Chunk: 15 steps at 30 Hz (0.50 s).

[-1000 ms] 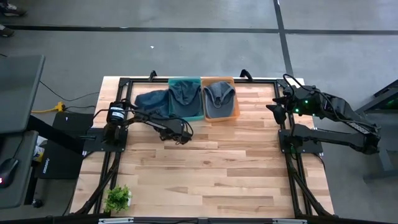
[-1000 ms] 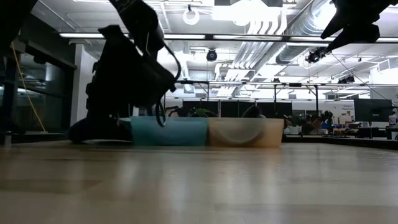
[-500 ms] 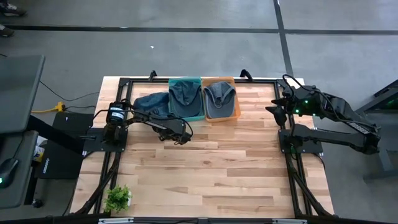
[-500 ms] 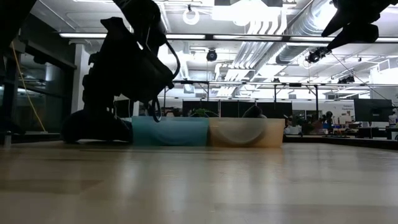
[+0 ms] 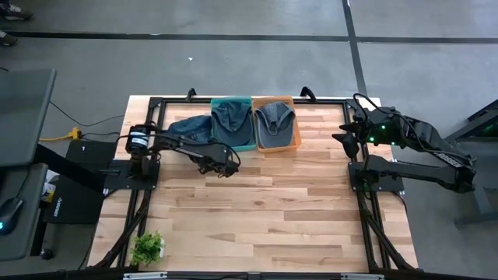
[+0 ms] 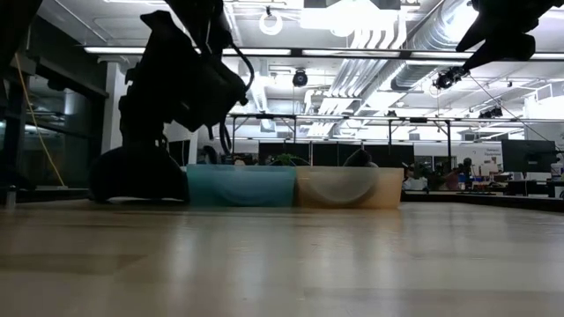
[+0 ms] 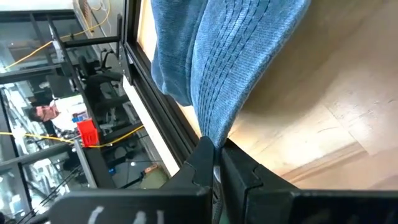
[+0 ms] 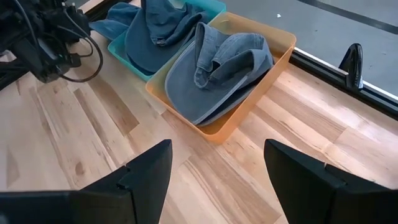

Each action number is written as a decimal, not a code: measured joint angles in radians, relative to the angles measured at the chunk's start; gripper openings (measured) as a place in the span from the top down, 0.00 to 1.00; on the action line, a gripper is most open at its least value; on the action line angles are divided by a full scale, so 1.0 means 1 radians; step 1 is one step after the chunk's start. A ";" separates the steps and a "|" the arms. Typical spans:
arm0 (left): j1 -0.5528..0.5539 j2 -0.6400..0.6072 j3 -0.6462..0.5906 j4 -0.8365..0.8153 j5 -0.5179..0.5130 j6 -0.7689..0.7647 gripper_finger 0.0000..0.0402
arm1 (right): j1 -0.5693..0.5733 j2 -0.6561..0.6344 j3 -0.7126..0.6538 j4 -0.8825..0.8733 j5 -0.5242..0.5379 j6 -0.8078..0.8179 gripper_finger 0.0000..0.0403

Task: Pick & Place hat
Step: Put the blue cap into the green bin

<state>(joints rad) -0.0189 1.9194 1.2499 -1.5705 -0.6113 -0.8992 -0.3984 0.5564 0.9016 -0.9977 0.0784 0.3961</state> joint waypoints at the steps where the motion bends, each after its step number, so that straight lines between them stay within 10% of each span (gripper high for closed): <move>1: 0.000 -0.007 0.000 -0.001 -0.001 0.004 1.00 | 0.000 0.000 0.000 0.000 0.000 -0.004 0.38; 15: 0.015 -0.056 0.000 -0.001 -0.029 0.039 1.00 | 0.000 0.000 0.000 0.000 0.001 -0.020 0.38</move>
<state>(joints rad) -0.0038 1.8637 1.2502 -1.5716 -0.6403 -0.8599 -0.3985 0.5564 0.9020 -0.9977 0.0792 0.3763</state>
